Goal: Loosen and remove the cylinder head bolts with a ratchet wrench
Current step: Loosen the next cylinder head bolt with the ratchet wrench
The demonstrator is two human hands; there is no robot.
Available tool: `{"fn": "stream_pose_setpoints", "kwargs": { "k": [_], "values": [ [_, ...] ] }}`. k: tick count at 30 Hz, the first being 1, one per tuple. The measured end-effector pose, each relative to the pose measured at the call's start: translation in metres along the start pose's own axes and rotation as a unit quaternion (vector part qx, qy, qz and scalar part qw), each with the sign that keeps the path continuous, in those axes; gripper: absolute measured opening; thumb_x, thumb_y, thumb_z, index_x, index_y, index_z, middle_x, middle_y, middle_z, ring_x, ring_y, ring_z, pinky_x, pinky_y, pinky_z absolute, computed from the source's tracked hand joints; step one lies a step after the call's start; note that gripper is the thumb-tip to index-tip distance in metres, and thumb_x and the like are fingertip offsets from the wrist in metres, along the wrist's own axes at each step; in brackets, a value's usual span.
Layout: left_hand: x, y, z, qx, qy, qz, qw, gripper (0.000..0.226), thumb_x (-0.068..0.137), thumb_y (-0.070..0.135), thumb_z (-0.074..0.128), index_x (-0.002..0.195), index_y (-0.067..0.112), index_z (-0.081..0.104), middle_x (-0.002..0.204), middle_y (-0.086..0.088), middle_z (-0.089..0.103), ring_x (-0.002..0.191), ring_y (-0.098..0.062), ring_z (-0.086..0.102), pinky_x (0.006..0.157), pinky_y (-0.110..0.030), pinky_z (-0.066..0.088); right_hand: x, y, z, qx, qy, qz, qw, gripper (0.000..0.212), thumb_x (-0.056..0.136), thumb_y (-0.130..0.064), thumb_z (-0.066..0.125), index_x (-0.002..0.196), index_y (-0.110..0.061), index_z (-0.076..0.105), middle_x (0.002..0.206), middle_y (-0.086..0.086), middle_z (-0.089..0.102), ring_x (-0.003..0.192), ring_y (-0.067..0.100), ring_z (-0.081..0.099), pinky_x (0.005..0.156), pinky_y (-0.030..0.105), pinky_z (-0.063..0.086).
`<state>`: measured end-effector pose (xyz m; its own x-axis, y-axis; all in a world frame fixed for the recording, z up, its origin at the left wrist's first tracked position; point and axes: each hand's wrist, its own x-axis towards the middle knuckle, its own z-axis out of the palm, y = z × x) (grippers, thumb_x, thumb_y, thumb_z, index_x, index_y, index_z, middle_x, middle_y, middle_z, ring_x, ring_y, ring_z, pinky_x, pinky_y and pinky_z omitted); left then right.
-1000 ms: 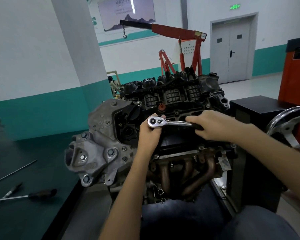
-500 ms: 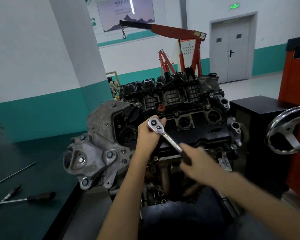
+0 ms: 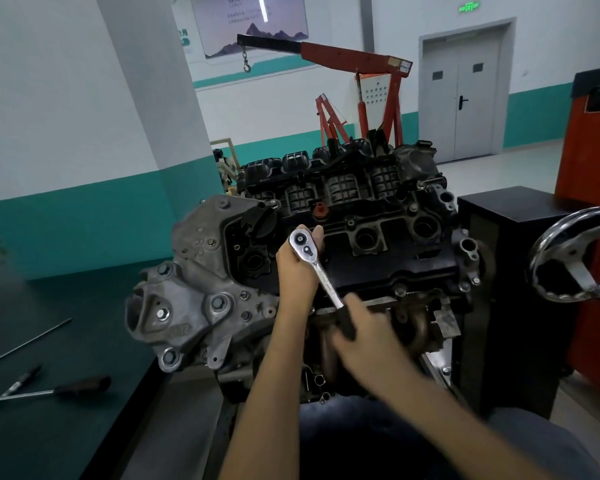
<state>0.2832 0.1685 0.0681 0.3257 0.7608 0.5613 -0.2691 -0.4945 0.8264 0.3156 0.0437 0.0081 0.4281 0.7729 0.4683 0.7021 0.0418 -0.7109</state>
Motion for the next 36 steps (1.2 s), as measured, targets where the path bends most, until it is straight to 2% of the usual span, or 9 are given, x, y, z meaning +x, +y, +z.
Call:
{"fn": "stream_pose_setpoints", "kwargs": {
  "k": [3, 5, 10, 15, 19, 21, 27, 32, 36],
  "values": [
    [0.004, -0.002, -0.003, 0.064, 0.001, 0.005, 0.998, 0.040, 0.096, 0.016, 0.059, 0.068, -0.002, 0.036, 0.069, -0.011, 0.029, 0.062, -0.013, 0.026, 0.052, -0.020, 0.026, -0.008, -0.021, 0.051, 0.082, 0.035, 0.049, 0.995, 0.026, 0.086, -0.009, 0.054, 0.111, -0.013, 0.046, 0.075, 0.007, 0.059, 0.067, 0.023, 0.061, 0.063, 0.035, 0.053],
    [0.007, -0.002, -0.006, 0.069, -0.012, -0.009, 0.997, 0.042, 0.095, 0.017, 0.060, 0.066, 0.002, 0.035, 0.068, -0.011, 0.030, 0.065, -0.018, 0.027, 0.055, -0.025, 0.027, -0.004, -0.017, 0.044, 0.069, 0.010, 0.057, 0.996, 0.031, 0.086, -0.009, 0.054, 0.115, -0.011, 0.045, 0.076, 0.009, 0.058, 0.066, 0.022, 0.060, 0.060, 0.029, 0.052],
    [0.011, -0.001, -0.012, 0.092, -0.112, 0.028, 0.989, 0.050, 0.093, 0.018, 0.060, 0.053, 0.029, 0.032, 0.053, 0.012, 0.031, 0.057, -0.007, 0.029, 0.056, -0.022, 0.027, 0.038, 0.017, -0.077, -0.170, -0.124, -0.054, 0.976, 0.027, 0.083, -0.009, 0.060, 0.103, -0.024, 0.052, 0.065, -0.007, 0.049, 0.048, 0.002, 0.049, 0.046, 0.012, 0.036],
    [0.011, -0.002, -0.013, 0.063, -0.086, 0.029, 0.994, 0.048, 0.092, 0.007, 0.055, 0.052, 0.033, 0.050, 0.052, 0.017, 0.045, 0.056, 0.001, 0.039, 0.061, -0.020, 0.034, 0.094, 0.001, -0.128, -0.383, -0.150, -0.163, 0.897, 0.032, 0.088, -0.018, 0.058, 0.117, -0.026, 0.049, 0.064, -0.014, 0.042, 0.054, 0.002, 0.046, 0.055, 0.024, 0.039],
    [0.000, -0.006, -0.005, 0.010, -0.028, 0.030, 0.999, 0.039, 0.096, 0.008, 0.056, 0.063, 0.009, 0.036, 0.060, 0.004, 0.036, 0.059, -0.005, 0.034, 0.057, -0.018, 0.032, 0.045, 0.014, -0.083, -0.231, -0.086, -0.092, 0.965, 0.020, 0.084, -0.016, 0.059, 0.091, -0.027, 0.044, 0.065, -0.002, 0.049, 0.058, 0.021, 0.054, 0.052, 0.028, 0.041],
    [-0.001, -0.006, 0.002, 0.013, -0.012, 0.024, 1.000, 0.043, 0.096, 0.013, 0.058, 0.063, 0.013, 0.031, 0.060, 0.006, 0.031, 0.060, -0.007, 0.029, 0.055, -0.020, 0.028, 0.014, 0.014, -0.044, -0.086, -0.040, -0.032, 0.995, 0.027, 0.082, -0.012, 0.059, 0.080, -0.028, 0.038, 0.061, 0.000, 0.048, 0.051, 0.014, 0.050, 0.048, 0.021, 0.037],
    [0.008, -0.007, -0.001, 0.081, 0.001, 0.000, 0.997, 0.049, 0.095, 0.020, 0.059, 0.059, 0.025, 0.026, 0.053, 0.011, 0.025, 0.055, -0.006, 0.024, 0.055, -0.025, 0.026, -0.005, -0.015, 0.037, 0.103, 0.002, 0.044, 0.994, 0.021, 0.084, -0.007, 0.054, 0.097, -0.020, 0.044, 0.066, 0.001, 0.052, 0.051, 0.007, 0.052, 0.047, 0.014, 0.040],
    [0.012, -0.007, -0.011, 0.068, -0.110, 0.021, 0.991, 0.047, 0.092, 0.022, 0.059, 0.054, 0.028, 0.033, 0.054, 0.013, 0.032, 0.058, -0.007, 0.029, 0.057, -0.024, 0.028, 0.022, 0.016, -0.050, -0.116, -0.091, -0.023, 0.989, 0.035, 0.083, -0.010, 0.058, 0.116, -0.018, 0.051, 0.072, 0.000, 0.050, 0.055, 0.007, 0.048, 0.051, 0.018, 0.041],
    [0.026, 0.000, -0.012, 0.126, -0.145, 0.026, 0.981, 0.053, 0.089, 0.006, 0.055, 0.047, 0.030, 0.036, 0.049, 0.013, 0.034, 0.054, -0.003, 0.029, 0.057, -0.026, 0.028, 0.085, 0.010, -0.122, -0.327, -0.165, -0.118, 0.923, 0.035, 0.088, -0.015, 0.058, 0.122, -0.022, 0.050, 0.067, -0.009, 0.050, 0.051, 0.002, 0.052, 0.046, 0.013, 0.039]
  ]
}}
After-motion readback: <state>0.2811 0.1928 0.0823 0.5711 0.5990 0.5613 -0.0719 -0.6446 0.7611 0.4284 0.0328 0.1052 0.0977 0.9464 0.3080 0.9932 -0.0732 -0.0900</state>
